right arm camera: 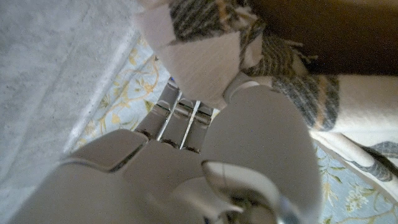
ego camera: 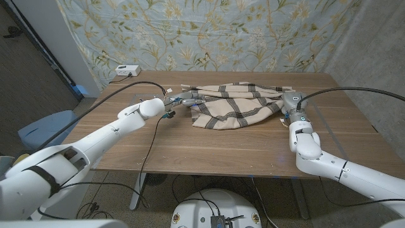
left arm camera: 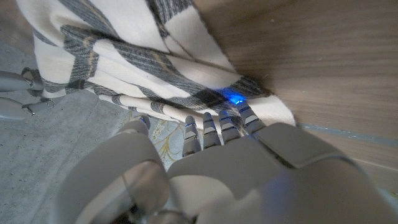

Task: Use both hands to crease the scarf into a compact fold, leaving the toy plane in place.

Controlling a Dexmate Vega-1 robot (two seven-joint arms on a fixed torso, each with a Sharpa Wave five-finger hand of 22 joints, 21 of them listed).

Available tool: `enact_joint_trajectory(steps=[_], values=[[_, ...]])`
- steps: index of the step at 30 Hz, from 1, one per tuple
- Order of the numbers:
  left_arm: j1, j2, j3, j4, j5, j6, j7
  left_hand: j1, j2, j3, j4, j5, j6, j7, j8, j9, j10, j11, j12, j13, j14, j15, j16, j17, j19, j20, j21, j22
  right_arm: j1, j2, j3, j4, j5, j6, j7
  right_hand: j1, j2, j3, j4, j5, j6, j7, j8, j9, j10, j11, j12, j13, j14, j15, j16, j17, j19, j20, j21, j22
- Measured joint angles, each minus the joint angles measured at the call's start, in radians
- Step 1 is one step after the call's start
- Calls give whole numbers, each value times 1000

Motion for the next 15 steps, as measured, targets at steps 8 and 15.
enact_joint_trajectory(steps=[8, 15], values=[[2, 1, -2, 0, -5, -1, -2, -5, -5, -4, 4, 0, 0, 0, 0, 0, 0, 0, 0, 0, 0, 0, 0, 0, 0, 0, 0, 0, 29, -11, -23, 40, -143, 48, -7, 12, -12, -27, 10, 0, 20, -20, 2, 3, 5, -16, 2, 4, 0, 0, -32, -30, -4, -4, 26, 0], [10, 7, -7, -1, -10, -4, -2, -11, -11, -8, 8, 0, 0, 0, 0, 0, 0, 0, 0, 0, 0, 0, 0, 0, 0, 0, 0, -1, 59, -23, -21, 64, -385, 193, 3, 24, -24, -46, 15, 0, 27, -27, 2, 3, 12, -31, 2, -5, 0, 0, -54, -49, -17, 2, 41, -3]])
